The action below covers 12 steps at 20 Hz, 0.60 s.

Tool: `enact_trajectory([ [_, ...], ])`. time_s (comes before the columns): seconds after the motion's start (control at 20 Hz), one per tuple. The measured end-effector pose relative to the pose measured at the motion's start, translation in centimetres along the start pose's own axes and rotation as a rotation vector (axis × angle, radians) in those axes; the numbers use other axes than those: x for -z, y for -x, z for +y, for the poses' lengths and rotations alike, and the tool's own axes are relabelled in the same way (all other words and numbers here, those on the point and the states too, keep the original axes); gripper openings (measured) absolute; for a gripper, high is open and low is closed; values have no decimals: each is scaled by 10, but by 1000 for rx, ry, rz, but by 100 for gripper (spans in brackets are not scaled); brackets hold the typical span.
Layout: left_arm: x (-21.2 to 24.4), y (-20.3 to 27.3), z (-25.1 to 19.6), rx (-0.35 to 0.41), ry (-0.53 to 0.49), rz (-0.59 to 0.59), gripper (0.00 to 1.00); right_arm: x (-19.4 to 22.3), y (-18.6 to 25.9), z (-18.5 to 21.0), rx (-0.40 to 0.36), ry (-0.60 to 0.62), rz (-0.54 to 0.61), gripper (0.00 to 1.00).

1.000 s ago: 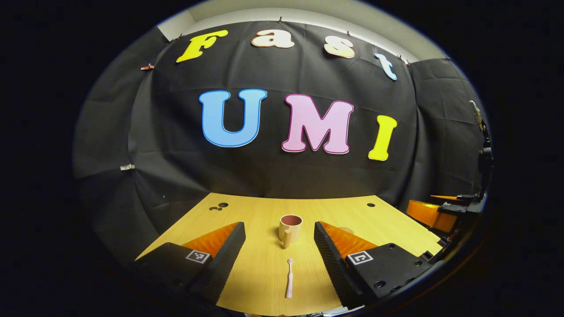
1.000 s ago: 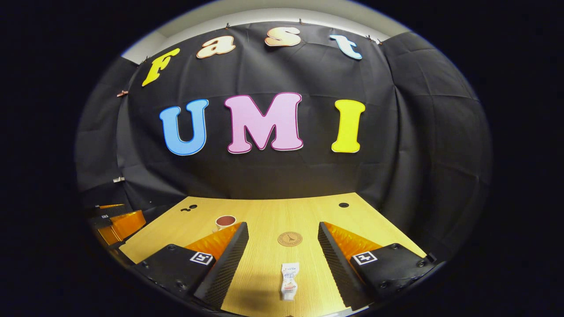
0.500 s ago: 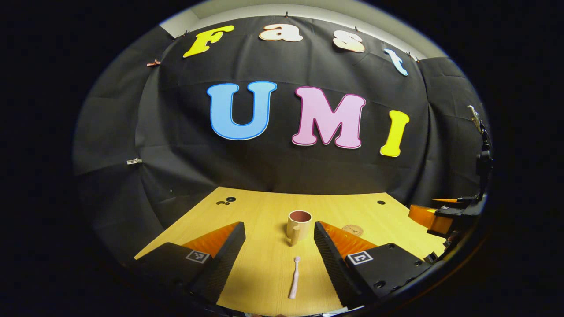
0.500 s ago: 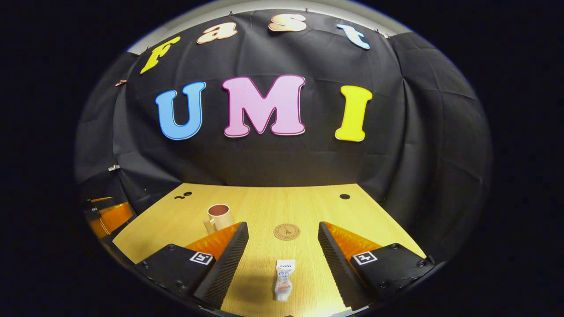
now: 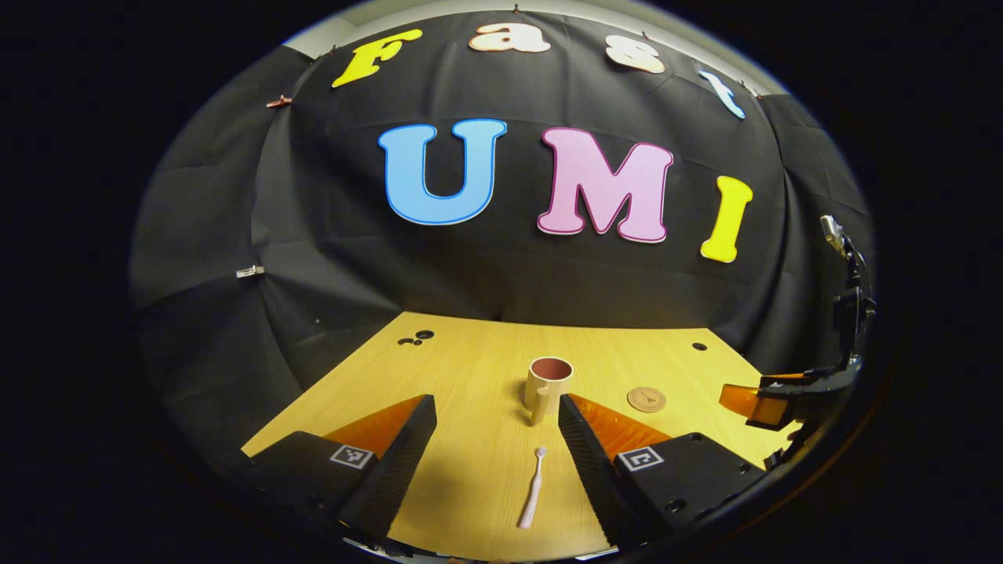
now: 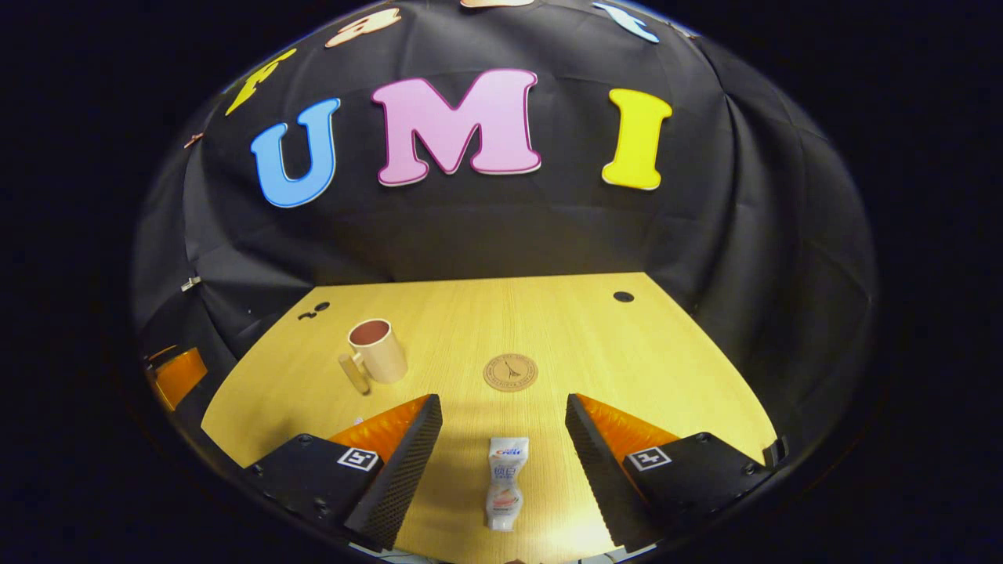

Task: Put the toothbrush and toothpaste on the desktop into the cup, then pick up the cup and place it on the coaster on the desktop.

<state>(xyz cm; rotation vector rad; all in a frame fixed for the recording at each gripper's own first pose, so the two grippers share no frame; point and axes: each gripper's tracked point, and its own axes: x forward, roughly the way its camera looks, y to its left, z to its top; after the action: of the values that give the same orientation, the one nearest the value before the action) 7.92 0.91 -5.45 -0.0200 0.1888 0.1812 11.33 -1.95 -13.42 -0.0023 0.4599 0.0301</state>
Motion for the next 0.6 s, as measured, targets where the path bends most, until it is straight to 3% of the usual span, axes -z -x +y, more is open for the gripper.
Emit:
enact_trajectory([
  [0.2,11,-10,-5,-41,-17,49,97,28,-21,-5,-8,13,106,98],
  [0.6,27,-19,-58,9,-35,116,98,103,-49,-22,14,27,354,98],
])
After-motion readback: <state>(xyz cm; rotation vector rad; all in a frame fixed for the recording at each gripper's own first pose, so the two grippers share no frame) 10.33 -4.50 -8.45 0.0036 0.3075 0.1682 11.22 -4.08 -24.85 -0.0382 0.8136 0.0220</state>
